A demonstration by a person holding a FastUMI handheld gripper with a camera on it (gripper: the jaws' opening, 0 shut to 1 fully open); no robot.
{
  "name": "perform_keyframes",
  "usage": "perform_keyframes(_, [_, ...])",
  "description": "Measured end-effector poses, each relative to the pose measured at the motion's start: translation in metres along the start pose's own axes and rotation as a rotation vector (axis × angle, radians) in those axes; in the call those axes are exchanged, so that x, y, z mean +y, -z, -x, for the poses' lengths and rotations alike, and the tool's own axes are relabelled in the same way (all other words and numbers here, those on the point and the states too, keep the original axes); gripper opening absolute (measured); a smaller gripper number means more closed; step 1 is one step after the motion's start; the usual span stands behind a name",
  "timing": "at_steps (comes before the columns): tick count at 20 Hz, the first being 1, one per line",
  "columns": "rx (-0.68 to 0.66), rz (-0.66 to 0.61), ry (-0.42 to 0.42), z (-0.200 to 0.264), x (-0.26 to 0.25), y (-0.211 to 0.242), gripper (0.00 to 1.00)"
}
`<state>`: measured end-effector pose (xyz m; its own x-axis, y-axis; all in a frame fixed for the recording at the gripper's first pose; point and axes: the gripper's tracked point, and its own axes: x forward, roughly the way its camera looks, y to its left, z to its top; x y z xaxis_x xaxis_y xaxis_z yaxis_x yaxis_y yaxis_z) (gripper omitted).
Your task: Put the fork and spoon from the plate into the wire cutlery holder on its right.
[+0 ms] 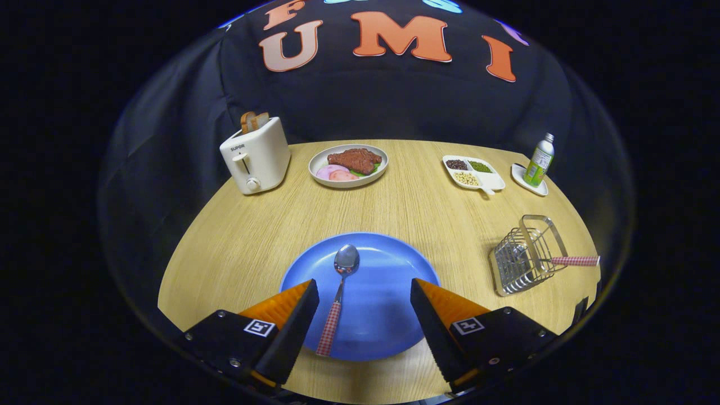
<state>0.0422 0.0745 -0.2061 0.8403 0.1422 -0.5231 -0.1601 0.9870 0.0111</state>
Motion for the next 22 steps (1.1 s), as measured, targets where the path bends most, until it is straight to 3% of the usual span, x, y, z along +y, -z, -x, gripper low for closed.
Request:
perform_keyframes(4, [0.002,0.001,0.0,-0.009,0.013,0.023,0.98])
perform_keyframes(6, [0.008,-0.006,0.002,-0.015,0.016,0.03,0.91])
perform_keyframes(16, [0.074,-0.018,-0.021,-0.026,0.031,0.054,0.41])
perform_keyframes(19, [0.09,-0.008,-0.007,-0.026,0.028,0.057,0.18])
perform_keyframes(22, [0.094,-0.019,-0.007,-0.021,0.026,0.056,0.1])
